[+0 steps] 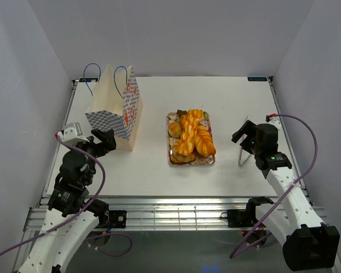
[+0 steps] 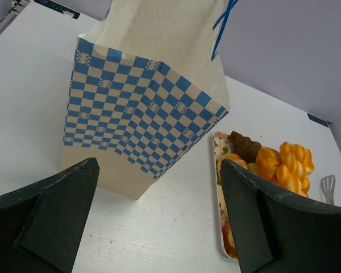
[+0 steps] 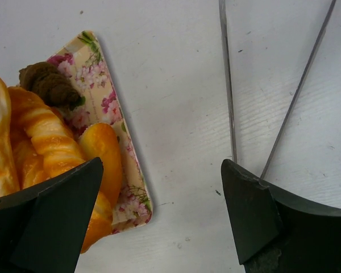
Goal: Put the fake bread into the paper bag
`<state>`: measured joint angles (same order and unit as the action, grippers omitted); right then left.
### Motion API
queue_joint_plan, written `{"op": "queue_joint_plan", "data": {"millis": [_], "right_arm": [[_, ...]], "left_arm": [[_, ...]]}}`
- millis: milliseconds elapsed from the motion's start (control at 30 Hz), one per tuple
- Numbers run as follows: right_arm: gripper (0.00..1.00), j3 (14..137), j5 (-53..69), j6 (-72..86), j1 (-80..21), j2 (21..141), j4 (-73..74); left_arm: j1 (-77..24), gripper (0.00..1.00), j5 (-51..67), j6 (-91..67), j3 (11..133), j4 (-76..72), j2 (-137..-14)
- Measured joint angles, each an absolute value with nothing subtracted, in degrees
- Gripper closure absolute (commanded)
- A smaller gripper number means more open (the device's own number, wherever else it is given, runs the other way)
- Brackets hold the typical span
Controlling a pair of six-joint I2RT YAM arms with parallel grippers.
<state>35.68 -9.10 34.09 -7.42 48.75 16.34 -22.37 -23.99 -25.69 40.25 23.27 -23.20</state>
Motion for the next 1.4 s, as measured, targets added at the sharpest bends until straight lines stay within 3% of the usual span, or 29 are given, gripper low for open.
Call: {"op": "queue_joint_plan", "data": {"millis": [767,1400], "right_arm": [[0.10,35.6,-22.2,30.9,-7.4,48.0,26.9],[0.10,38.1,-23.9,27.9,-6.3,74.6,20.8]], "left_arm": [[-22.4,0.02,-24.6,-25.1,37.0,23.4,-23.1],[-23.0,0.02,-21.8,-24.7,36.3,22.2,-23.1]]}}
